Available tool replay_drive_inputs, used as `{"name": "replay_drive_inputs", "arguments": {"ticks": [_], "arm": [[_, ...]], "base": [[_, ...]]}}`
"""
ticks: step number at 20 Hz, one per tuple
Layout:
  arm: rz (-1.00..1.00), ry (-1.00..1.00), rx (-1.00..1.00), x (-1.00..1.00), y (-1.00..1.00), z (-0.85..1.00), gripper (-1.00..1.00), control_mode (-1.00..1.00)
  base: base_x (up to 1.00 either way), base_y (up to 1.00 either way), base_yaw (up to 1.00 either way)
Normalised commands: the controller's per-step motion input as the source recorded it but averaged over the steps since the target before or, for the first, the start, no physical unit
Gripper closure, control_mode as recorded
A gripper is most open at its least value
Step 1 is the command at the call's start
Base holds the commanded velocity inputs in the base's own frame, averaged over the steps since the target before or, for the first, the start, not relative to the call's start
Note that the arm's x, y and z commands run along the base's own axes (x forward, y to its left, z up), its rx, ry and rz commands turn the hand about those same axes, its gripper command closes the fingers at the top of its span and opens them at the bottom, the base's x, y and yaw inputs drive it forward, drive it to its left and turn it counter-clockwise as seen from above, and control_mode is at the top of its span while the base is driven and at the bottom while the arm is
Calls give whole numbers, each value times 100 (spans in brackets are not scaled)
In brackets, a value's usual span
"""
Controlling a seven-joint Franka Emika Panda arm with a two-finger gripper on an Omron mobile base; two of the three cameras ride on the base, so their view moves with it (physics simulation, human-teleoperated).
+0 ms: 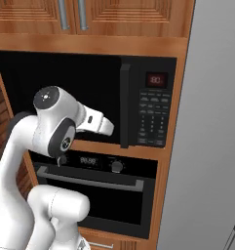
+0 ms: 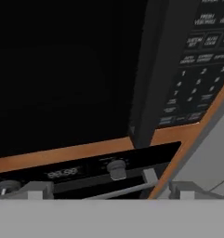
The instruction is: Place the sponge inside the microwave to prepare for sanitizing.
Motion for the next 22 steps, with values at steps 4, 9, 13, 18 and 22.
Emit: {"name": "replay_drive_inputs", "arguments": {"ticks": [4,9,13,18,22], "arm": [[0,-2,5,2,-49,0,-100,-100],[11,0,4,25,-54,0,-100,-100],[8,-5,0,20,-36,0,-100,-100],[1,-3,0,33,0,0,-100,-100],[0,0,-2,45,-6,0,-100,-100]], "base": [[0,0,0],[0,0,0],[0,0,0],[0,0,0],[0,0,0]]}}
